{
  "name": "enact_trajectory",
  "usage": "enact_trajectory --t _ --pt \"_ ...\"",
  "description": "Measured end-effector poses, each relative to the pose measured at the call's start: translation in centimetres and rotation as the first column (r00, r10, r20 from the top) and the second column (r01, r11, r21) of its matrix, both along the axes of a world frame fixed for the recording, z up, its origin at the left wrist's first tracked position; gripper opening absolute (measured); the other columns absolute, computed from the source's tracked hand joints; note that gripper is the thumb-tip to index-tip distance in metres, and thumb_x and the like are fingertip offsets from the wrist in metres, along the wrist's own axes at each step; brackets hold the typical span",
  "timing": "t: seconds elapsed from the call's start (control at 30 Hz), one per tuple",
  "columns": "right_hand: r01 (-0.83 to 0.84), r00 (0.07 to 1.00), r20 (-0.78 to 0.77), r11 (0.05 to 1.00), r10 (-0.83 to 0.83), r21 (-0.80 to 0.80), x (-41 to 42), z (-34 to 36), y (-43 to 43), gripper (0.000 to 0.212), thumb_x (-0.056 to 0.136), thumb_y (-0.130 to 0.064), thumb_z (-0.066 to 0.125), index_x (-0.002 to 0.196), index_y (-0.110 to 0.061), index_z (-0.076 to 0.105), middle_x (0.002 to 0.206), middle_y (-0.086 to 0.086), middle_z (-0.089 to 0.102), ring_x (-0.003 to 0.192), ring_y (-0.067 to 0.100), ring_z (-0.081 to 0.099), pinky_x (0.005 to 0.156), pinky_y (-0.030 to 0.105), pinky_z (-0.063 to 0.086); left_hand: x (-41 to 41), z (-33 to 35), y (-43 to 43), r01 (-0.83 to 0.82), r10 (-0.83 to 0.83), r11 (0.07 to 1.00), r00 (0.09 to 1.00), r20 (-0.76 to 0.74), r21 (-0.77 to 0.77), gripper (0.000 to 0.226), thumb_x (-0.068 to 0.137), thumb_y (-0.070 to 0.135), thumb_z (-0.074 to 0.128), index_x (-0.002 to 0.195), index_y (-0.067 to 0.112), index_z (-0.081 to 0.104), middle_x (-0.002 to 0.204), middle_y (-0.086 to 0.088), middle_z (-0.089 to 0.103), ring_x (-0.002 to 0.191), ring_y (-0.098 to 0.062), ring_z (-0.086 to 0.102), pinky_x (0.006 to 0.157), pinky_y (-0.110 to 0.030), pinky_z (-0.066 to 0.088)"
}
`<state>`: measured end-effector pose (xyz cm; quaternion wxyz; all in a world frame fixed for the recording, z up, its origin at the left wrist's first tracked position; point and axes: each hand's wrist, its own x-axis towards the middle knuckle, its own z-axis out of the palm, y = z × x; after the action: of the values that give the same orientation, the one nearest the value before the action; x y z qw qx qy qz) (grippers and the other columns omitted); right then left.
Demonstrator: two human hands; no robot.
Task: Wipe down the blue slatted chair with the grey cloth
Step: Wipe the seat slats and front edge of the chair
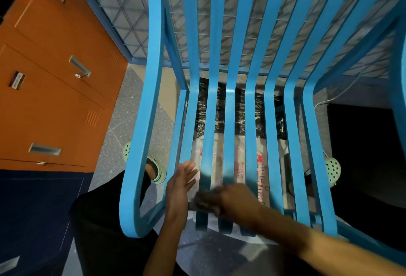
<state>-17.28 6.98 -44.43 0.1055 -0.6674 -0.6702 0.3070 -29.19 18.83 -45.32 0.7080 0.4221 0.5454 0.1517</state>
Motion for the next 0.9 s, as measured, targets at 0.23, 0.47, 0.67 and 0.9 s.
enact_trajectory --t 0.23,0.47,0.67,0.9 --pt "-0.024 0.999 0.048 1.0 0.024 0.002 1.2 -0.4 1.0 0.042 0.095 -0.029 0.06 0.136 -0.033 0.05 0.104 -0.002 0.069 0.084 0.015 0.068 0.077 0.027 0.053 -0.6 0.3 -0.2 0.056 -0.056 0.997 0.998 0.009 -0.057 0.049 0.082 0.059 0.035 0.108 0.027 0.059 0.122 0.003 0.06 0.114 -0.011 0.058 0.103 -0.031 0.038" --pt "0.123 0.931 0.345 0.992 -0.119 0.01 10.1 -1.1 9.6 0.044 0.096 -0.018 0.048 0.136 -0.035 0.053 0.084 0.0 0.065 0.07 0.018 0.063 0.063 0.033 0.054 0.6 0.4 -0.9 0.013 -0.013 1.0 0.999 -0.044 -0.005 0.037 0.101 0.041 0.032 0.113 0.024 0.062 0.118 0.0 0.067 0.115 -0.016 0.061 0.102 -0.033 0.044" --pt "0.298 0.832 0.478 0.954 -0.28 0.04 15.0 -1.3 15.7 0.039 0.09 -0.022 0.061 0.128 -0.031 0.063 0.091 0.01 0.07 0.083 0.031 0.067 0.068 0.033 0.051 1.4 0.2 -0.7 0.046 -0.044 0.999 0.997 -0.071 0.029 0.046 0.098 0.046 0.034 0.124 0.02 0.06 0.123 0.0 0.066 0.115 -0.014 0.061 0.103 -0.032 0.045" --pt "0.136 0.963 0.235 0.991 -0.133 0.002 5.9 -0.8 8.1 0.025 0.101 -0.033 0.046 0.118 -0.023 0.062 0.084 -0.002 0.06 0.071 0.012 0.056 0.066 0.027 0.051 1.2 0.2 0.2 -0.002 0.0 1.0 0.997 -0.081 -0.018 0.042 0.098 0.05 0.032 0.108 0.026 0.065 0.114 -0.002 0.069 0.107 -0.016 0.064 0.098 -0.036 0.046"
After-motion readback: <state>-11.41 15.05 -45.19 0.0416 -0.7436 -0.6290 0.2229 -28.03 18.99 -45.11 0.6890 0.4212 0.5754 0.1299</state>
